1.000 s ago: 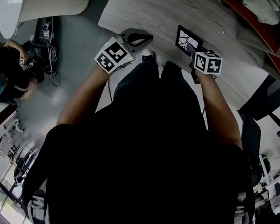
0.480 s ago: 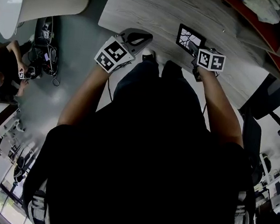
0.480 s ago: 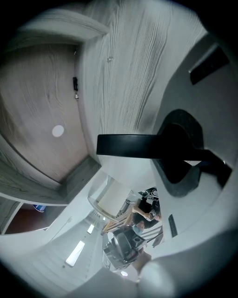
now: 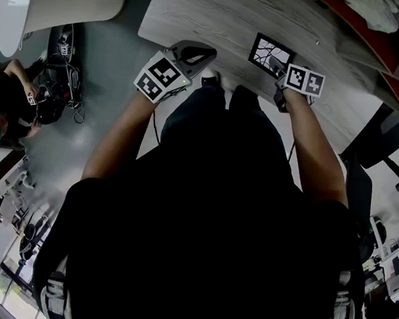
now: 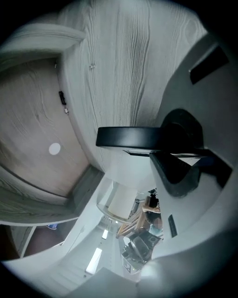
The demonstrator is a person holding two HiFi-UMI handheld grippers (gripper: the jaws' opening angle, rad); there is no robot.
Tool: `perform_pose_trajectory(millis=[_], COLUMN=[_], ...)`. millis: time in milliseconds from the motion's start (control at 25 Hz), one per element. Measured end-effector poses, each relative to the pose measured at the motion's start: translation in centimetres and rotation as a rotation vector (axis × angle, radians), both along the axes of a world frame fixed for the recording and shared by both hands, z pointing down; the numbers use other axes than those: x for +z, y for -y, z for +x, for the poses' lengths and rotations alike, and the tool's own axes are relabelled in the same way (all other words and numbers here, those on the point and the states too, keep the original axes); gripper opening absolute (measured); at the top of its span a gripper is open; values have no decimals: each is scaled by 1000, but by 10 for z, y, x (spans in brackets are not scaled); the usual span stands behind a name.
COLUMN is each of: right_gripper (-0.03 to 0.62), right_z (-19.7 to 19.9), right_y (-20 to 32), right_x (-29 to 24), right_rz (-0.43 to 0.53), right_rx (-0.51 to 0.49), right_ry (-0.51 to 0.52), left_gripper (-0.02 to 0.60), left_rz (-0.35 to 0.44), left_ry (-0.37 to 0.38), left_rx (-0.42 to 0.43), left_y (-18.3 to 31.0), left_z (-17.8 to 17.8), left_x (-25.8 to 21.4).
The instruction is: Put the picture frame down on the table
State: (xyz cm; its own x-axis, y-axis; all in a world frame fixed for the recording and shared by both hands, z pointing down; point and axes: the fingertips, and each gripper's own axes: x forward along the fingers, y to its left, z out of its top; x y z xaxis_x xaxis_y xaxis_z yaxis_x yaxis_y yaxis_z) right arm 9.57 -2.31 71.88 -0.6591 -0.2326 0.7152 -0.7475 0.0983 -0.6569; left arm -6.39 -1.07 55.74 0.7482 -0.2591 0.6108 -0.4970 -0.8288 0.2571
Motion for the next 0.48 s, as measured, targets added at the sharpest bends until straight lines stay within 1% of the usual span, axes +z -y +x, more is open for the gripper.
perform_pose_trajectory(millis=[280, 480], right_gripper=[32, 34], right_z=[7, 11], right_y=[0, 1], right_x=[14, 18], right_rz=[-83, -103], right_rx=[84, 106], right_ry=[39, 58], left_gripper=[17, 17], left_rz=[-25, -37], left_ry=[3, 5], left_rx=[6, 6], left_y=[-5, -7], left_z=[0, 1], left_x=[5, 9])
